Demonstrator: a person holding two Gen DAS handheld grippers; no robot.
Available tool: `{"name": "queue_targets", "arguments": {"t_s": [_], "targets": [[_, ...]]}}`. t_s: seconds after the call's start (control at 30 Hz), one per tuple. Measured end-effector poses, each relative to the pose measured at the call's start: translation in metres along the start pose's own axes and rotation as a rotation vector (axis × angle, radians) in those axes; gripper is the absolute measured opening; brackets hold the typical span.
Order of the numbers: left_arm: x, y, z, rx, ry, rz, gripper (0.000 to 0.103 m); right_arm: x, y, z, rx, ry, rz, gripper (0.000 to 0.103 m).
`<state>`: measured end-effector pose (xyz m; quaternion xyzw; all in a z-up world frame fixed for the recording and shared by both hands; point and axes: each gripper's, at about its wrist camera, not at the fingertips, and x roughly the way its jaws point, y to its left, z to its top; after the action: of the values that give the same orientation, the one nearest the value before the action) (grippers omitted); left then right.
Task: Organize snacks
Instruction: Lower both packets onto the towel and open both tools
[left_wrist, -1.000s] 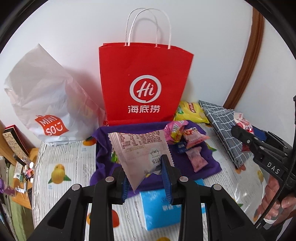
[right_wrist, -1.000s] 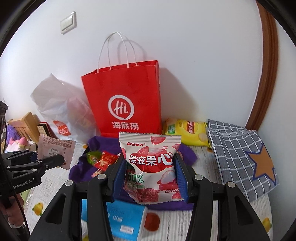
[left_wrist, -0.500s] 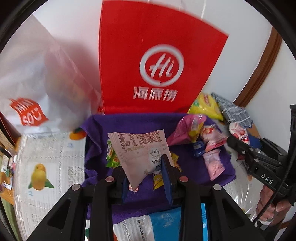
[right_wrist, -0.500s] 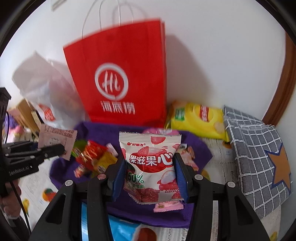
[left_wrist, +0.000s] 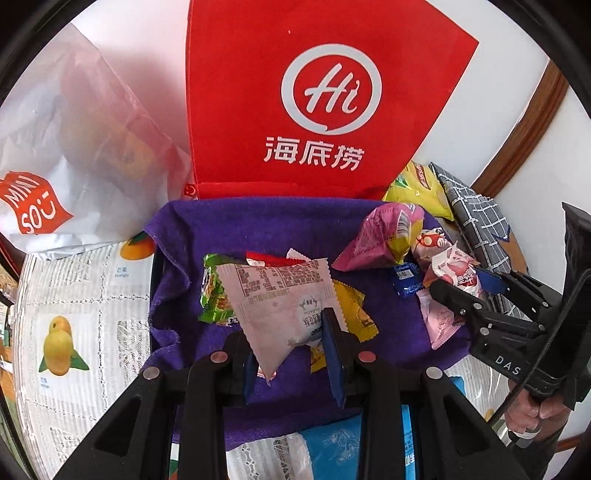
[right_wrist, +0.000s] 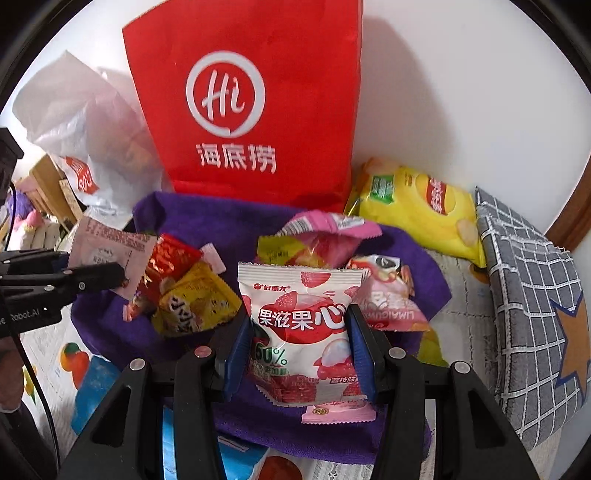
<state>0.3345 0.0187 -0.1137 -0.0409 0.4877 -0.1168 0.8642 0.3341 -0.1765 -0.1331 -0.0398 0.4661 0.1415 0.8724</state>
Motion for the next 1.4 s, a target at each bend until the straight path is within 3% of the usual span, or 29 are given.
{"name": "queue_targets", "arguments": {"t_s": [0.6,0.8,1.23,1.4], "targets": [[0.026,-0.004,-0.004,0.016,0.083,0.027,0.03,0.013,0.001,-0.003,-0.029,0.064,-0.016,0.052],[0.031,-0.007,-0.004,0.024,0.093,0.025,0.03,0.001,0.006,-0.002,-0.05,0.023,-0.015,0.062],[0.032,-0.004,-0.005,0.022,0.1,0.027,0.03,-0.004,0.005,-0.004,-0.062,0.007,-0.018,0.062],[0.031,-0.004,-0.004,0.024,0.097,0.022,0.03,-0.001,0.006,-0.006,-0.064,0.015,-0.015,0.056]]}}
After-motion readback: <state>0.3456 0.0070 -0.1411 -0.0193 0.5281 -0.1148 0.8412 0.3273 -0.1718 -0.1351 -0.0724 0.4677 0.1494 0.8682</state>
